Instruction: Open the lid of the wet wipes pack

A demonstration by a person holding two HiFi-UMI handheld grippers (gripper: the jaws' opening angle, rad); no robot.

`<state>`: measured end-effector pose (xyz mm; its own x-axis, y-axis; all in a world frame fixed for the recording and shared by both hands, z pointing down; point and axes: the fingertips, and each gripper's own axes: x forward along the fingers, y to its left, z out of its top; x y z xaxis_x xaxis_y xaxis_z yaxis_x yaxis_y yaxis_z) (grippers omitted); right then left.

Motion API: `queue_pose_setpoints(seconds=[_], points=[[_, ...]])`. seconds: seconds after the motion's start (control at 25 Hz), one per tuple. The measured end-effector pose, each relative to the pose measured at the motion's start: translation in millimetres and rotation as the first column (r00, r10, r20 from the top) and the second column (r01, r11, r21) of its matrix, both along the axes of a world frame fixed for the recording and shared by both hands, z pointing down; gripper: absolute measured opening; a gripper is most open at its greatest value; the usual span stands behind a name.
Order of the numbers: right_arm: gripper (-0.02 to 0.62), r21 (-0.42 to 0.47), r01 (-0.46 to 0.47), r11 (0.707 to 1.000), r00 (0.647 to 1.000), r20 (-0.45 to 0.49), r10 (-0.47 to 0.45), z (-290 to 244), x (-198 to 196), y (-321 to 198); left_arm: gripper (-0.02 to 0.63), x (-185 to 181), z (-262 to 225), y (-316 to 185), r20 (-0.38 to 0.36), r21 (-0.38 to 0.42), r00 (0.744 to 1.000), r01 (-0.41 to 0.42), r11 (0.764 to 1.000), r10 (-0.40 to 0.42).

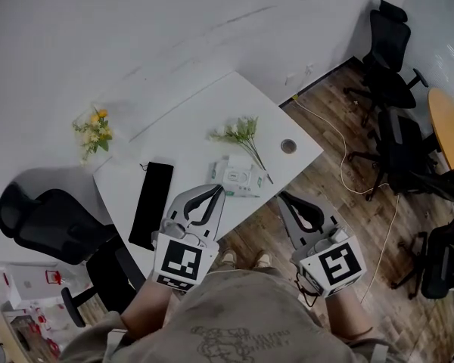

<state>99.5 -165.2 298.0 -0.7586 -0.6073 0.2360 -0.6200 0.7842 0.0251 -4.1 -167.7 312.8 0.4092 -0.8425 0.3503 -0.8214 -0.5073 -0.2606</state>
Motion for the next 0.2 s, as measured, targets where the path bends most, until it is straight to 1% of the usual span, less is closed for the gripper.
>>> queue_pose_setpoints(seconds=[0.2], points=[[0.037,0.001,-0.016,1.000,1.000,-0.004,0.016,-0.4,5.2,-0.4,0.018,-3.4,-2.8,1.5,-0.002,0.008,1.000,0.009,1.000,-0.009]])
